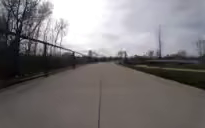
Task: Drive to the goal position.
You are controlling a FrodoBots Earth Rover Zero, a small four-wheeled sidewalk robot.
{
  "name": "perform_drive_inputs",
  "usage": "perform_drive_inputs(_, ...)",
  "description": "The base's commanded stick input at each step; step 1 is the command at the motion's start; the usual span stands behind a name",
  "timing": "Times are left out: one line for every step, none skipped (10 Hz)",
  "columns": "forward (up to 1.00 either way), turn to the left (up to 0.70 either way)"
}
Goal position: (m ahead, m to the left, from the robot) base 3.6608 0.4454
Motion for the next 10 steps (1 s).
perform_drive_inputs(1.0, 0.0)
perform_drive_inputs(1.0, 0.0)
perform_drive_inputs(1.0, 0.0)
perform_drive_inputs(1.0, 0.0)
perform_drive_inputs(1.0, 0.0)
perform_drive_inputs(1.0, 0.0)
perform_drive_inputs(1.0, 0.0)
perform_drive_inputs(1.0, 0.0)
perform_drive_inputs(1.0, 0.0)
perform_drive_inputs(1.0, 0.0)
